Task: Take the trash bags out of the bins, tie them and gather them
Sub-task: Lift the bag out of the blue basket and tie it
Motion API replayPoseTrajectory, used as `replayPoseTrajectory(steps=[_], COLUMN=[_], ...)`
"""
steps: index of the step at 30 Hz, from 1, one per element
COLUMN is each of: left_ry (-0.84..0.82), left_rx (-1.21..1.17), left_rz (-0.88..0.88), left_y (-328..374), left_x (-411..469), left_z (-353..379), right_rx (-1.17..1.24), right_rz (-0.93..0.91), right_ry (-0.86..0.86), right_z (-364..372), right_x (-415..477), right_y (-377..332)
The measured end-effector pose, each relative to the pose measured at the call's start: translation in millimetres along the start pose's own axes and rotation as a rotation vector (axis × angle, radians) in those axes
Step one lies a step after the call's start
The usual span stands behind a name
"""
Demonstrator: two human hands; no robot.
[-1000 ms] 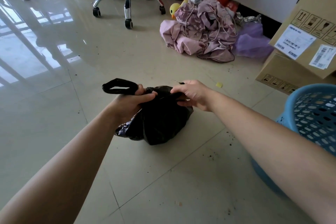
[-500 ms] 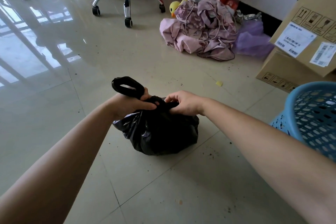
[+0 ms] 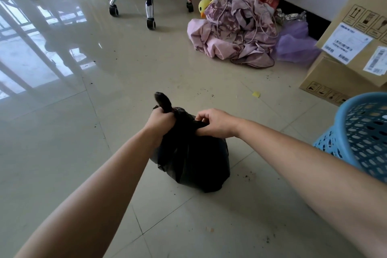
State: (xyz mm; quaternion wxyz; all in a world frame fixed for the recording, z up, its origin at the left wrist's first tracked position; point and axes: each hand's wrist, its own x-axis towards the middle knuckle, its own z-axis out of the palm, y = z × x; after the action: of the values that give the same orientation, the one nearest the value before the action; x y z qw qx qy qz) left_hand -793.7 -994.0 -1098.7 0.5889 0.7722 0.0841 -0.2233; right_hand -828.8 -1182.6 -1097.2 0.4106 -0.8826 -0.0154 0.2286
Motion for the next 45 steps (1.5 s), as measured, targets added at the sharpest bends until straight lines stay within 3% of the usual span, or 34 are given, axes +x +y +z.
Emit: replayPoseTrajectory(steps=[3, 7, 12, 15, 18, 21, 25, 27, 35, 39, 45], left_ry=[-0.239, -0.353, -0.237, -0.068, -0.039, 0.033, 0.073, 0.076, 0.016, 0.012, -0.038], left_rx=[-0.342, -0.440, -0.496, -0.375, -0.303, -0.258, -0.260, -0.274, -0.319, -0.358, -0.257], left_rz=[-0.119, -0.140, -0.086, 0.032, 0.122, 0.192, 0.247, 0.258, 0.233, 0.279, 0.395], left_y=[11, 21, 18, 9, 4, 3, 2, 2, 3, 15, 34], left_x=[-5, -11, -7, -3, -3, -4, -7, -7, -8, -12, -12], left_z=[-6, -11, -5, 2, 0, -3, 1, 3, 9, 4, -14], right_rx=[-0.011, 0.013, 0.106, 0.148, 0.207, 0.234, 0.267, 0.324, 0.490, 0.389, -0.235], right_rz=[-0.001, 0.002, -0.015, 0.010, 0.079, 0.123, 0.119, 0.088, -0.005, -0.083, -0.308], right_ry=[0.070, 0.107, 0.008, -0.084, -0.156, -0.092, 0.203, 0.260, 0.038, 0.178, 0.334], right_z=[-6, -10, -9, -11, -19, -26, -26, -26, -25, -28, -61], right_x=[-1, 0, -5, -11, -15, -14, -6, -1, -1, -3, -7], right_y=[-1, 1, -2, -5, -6, -4, 6, 9, -5, -9, -25])
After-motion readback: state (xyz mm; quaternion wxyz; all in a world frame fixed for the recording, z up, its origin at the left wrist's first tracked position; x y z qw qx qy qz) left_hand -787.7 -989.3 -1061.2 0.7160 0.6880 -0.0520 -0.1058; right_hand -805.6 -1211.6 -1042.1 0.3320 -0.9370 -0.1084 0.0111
